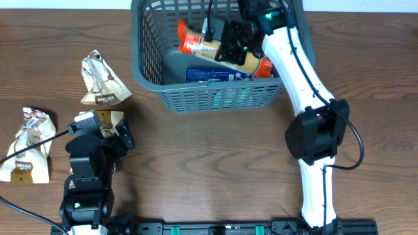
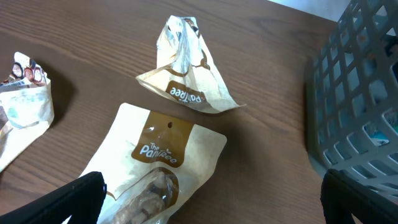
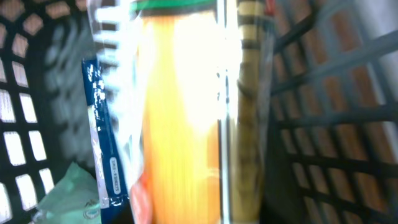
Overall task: Pack container
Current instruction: 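Lift the spaghetti package and lay it in the basket, then withdraw the right gripper and reach the left gripper to pouches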
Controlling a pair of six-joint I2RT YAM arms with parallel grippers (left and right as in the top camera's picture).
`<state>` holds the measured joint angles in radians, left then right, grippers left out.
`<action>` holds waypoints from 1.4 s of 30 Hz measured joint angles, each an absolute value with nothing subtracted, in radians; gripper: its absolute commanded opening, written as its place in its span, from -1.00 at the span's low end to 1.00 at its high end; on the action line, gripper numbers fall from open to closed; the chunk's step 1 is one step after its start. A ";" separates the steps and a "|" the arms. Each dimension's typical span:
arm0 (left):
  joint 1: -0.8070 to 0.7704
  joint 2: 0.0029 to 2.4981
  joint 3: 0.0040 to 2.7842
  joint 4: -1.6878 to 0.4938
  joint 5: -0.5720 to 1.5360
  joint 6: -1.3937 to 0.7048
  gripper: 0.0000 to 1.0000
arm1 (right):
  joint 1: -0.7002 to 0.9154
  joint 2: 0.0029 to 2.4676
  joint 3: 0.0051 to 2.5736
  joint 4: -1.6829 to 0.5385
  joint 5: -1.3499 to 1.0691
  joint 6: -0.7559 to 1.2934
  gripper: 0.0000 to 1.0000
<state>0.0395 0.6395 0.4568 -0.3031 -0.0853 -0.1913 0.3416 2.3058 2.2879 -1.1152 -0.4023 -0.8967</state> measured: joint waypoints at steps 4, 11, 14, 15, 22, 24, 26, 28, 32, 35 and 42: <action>0.039 0.640 0.457 -0.303 -0.085 -0.191 0.97 | 0.333 2.305 2.291 -1.110 -0.414 -0.888 0.96; 0.039 0.640 0.457 -0.303 -0.085 -0.191 0.97 | 0.315 2.276 2.297 -1.105 -0.428 -0.873 0.98; 0.039 0.640 0.457 -0.305 -0.085 -0.191 0.97 | 0.305 2.239 2.323 -1.105 -0.443 -0.870 0.99; 0.039 0.640 0.457 -0.306 -0.085 -0.191 0.97 | 0.299 2.218 2.339 -1.104 -0.449 -0.867 0.98; 0.039 0.649 0.498 -0.413 -0.077 -0.189 0.97 | 0.191 1.971 2.447 -1.078 -0.471 -0.858 0.98; 0.039 0.671 0.562 -0.483 -0.076 -0.183 0.97 | 0.138 1.892 2.461 -1.069 -0.474 -0.854 0.98; 0.044 0.713 0.659 -0.572 -0.075 -0.178 0.97 | 0.077 1.823 2.473 -1.061 -0.472 -0.836 0.99; 0.062 0.780 0.792 -0.658 -0.075 -0.175 0.97 | 0.014 1.774 2.481 -1.060 -0.458 -0.804 0.99; 0.125 0.961 1.075 -0.827 -0.075 -0.167 0.97 | -0.118 1.741 2.488 -1.103 -0.406 -0.716 0.98; 0.180 1.139 1.278 -0.942 -0.063 -0.160 0.97 | -0.204 1.763 2.471 -1.162 -0.379 -0.661 0.98; 0.255 1.529 1.629 -1.076 -0.001 -0.159 0.97 | -0.331 1.863 2.440 -1.265 -0.351 -0.604 0.99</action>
<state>0.2546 1.5288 1.6291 -1.0760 -0.0006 -0.1593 -0.3309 1.8626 2.4397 -1.2652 -0.3511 -0.6044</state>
